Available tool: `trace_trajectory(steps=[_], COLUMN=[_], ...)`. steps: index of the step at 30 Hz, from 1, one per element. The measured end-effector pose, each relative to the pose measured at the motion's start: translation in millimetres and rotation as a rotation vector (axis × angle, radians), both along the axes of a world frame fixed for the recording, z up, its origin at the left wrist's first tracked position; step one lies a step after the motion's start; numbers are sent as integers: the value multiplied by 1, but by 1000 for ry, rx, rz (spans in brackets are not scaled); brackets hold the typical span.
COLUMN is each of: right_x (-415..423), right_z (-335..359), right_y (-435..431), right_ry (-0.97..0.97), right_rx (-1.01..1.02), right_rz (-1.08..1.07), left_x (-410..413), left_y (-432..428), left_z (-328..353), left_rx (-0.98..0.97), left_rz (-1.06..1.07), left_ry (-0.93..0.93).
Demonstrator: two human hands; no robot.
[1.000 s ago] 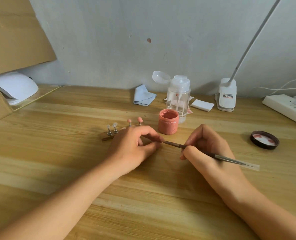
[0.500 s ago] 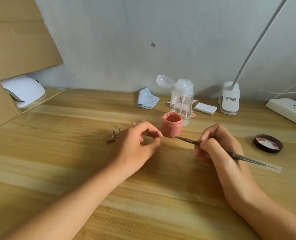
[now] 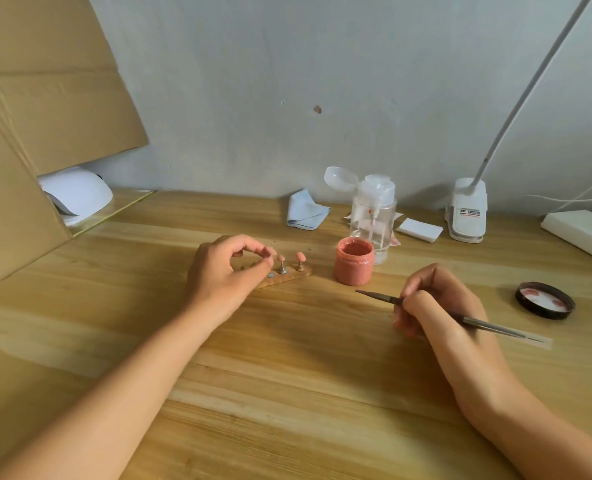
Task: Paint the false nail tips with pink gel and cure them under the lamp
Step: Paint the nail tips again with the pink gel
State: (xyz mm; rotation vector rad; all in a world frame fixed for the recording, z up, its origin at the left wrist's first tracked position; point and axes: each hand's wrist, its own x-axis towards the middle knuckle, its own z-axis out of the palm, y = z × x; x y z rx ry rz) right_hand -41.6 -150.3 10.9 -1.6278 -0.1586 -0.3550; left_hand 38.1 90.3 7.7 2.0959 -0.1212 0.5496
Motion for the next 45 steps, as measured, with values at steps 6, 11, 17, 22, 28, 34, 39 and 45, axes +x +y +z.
trace_trajectory(steps=[6,11,17,22,28,34,39,45], right_x=[1,1,1,1,0,0,-6,-16], right_z=[0,1,0,0,2,0,3,6], right_y=[0,0,0,-1,0,-2,2,5], right_ry=[21,19,41,41,36,-12,-170,-331], right_rx=[-30,-60,-50,-61,-56,-57,-84,-311], right_rz=[9,8,8,13,9,37,116,55], left_x=[3,6,4,2,2,-3,-15,-25], left_y=[1,4,9,16,14,13,9,-8], left_z=[-9,-11,-6,-1,-2,0,7,5], left_rx=[31,27,52,100,140,369,568,587], left_rz=[-13,-9,79,40,54,20,-65,-160], left_ry=[73,137,224,276,265,130,-84,-180])
